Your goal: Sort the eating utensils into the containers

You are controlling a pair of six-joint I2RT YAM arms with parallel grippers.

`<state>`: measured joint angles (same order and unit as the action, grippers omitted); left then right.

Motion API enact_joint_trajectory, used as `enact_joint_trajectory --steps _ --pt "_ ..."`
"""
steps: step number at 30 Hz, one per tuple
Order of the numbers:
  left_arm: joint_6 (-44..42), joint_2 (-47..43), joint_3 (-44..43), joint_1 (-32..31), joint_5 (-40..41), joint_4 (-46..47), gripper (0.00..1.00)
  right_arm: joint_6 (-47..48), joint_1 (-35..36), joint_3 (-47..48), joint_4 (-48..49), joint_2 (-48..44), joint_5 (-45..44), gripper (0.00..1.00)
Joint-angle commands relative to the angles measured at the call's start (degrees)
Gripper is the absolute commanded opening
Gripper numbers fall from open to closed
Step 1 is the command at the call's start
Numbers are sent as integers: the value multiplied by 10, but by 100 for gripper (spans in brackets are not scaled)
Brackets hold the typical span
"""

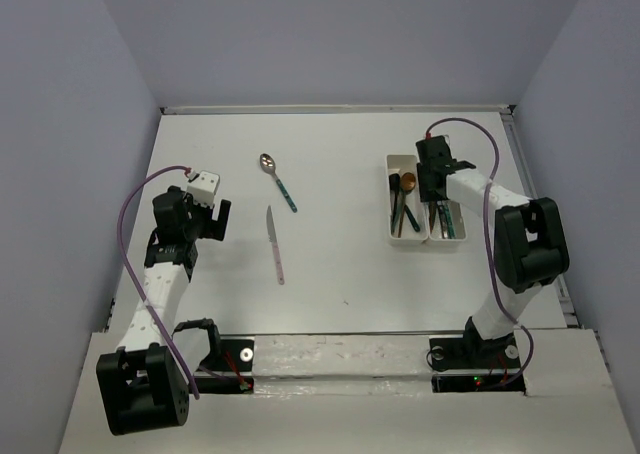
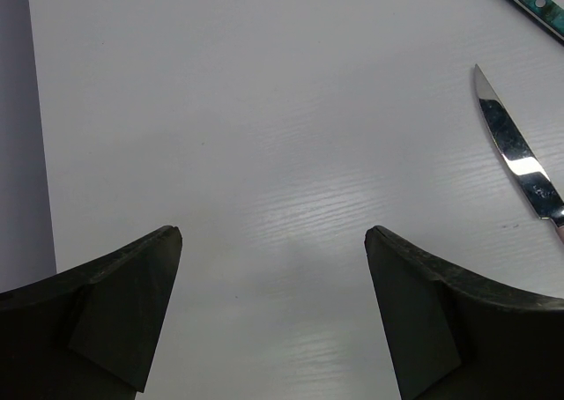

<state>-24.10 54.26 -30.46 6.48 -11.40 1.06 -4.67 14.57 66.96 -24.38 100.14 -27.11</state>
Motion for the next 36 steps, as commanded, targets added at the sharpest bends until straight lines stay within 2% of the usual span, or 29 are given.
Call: enact_joint_trajectory --steps 1,4,8,10,12,13,14,15,16,17,18,19,20,21,24,30,31,32,33,34,36 --pt "-7 1 2 2 -8 22 99 -2 -4 67 -44 -26 -19 74" --pt "-7 3 1 1 -9 21 99 3 18 106 -67 -61 -20 84" --pt "-6 6 0 1 -6 22 99 -16 120 162 -62 -95 3 84" --pt "-5 7 0 1 -6 23 99 -17 163 205 -35 -81 30 80" --pt "-4 7 0 1 -4 23 99 -19 197 237 -12 -54 105 68" --pt "-4 7 0 2 -4 23 99 -21 220 255 10 -36 141 42" --pt "-4 7 0 2 -3 23 99 -30 227 297 15 13 219 31" --pt "-4 5 1 2 -3 23 99 -32 234 324 19 44 255 22" --pt "-4 4 1 2 -2 23 99 -31 251 384 15 77 267 22" --pt "-3 4 2 2 -1 22 99 -16 261 416 9 111 267 28" --pt "-4 4 2 2 -1 22 99 -5 271 450 -12 182 260 53" --pt "-4 4 2 2 0 21 99 3 287 484 -27 216 248 63" --pt "-4 4 2 2 0 21 99 14 295 552 -42 280 224 69" --pt "-4 6 2 2 1 21 99 19 295 582 -61 309 218 81" --pt "-5 13 0 2 -1 18 99 28 308 658 -72 389 196 91" --pt "-4 20 -4 1 -3 18 99 41 314 708 -72 470 153 93" --pt "-4 19 -4 1 -3 18 99 41 314 709 -73 476 152 91" --pt "-4 18 -3 1 -2 18 99 60 319 708 -73 483 147 85" --pt "-4 18 -3 1 -4 18 99 62 319 708 -73 489 145 85" --pt "-4 18 -3 0 -4 17 99 63 319 707 -78 496 144 74" --pt "-5 17 -3 1 -4 18 99 63 319 706 -87 515 138 57"
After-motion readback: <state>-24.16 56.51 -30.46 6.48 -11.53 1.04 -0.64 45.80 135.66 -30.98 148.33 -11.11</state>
